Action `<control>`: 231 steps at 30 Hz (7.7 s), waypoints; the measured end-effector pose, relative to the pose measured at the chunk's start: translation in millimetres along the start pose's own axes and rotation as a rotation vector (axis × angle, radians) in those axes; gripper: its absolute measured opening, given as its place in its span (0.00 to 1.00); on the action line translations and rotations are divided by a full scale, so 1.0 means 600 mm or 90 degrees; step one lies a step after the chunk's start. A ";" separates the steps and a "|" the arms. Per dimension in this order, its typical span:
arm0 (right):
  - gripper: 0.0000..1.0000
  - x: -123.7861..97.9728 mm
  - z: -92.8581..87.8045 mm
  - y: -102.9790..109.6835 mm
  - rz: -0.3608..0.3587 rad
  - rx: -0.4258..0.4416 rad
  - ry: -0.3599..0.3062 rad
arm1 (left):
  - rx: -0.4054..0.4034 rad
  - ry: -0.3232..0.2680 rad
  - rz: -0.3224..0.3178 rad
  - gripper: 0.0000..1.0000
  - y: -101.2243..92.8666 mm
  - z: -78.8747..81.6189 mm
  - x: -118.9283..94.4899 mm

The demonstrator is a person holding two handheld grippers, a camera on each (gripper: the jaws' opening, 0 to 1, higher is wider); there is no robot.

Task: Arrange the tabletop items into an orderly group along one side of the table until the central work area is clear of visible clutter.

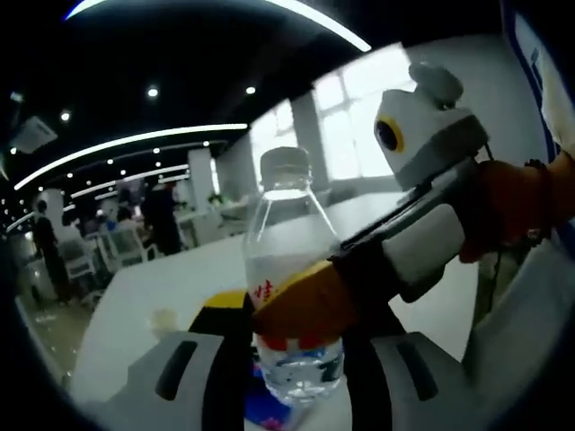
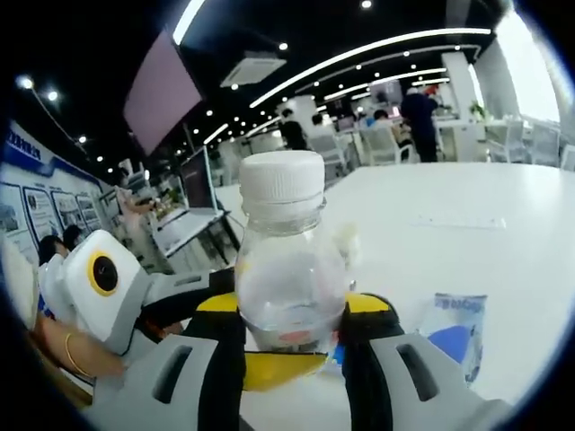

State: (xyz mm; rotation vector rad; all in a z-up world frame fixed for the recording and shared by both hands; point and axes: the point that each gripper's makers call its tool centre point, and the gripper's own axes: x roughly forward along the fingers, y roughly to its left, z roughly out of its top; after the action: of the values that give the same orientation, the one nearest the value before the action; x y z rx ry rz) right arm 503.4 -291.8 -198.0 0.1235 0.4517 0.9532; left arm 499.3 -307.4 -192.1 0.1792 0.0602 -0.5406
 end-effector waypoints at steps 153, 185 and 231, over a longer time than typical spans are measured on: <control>0.99 -0.060 -0.175 -0.257 -0.231 0.123 0.088 | -0.107 0.055 0.383 0.35 0.496 -0.265 0.133; 0.99 -0.067 -0.150 -0.245 -0.219 0.126 0.056 | -0.127 0.013 0.343 0.79 0.490 -0.222 0.095; 0.99 -0.134 -0.171 -0.180 -0.227 0.142 0.099 | -0.094 0.039 0.175 0.99 0.288 -0.123 0.069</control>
State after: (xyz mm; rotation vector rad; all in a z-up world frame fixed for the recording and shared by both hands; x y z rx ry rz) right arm 501.8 -429.1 -297.2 0.1646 0.6979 0.5630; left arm 623.5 -169.2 -242.7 0.0575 0.1331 -0.2543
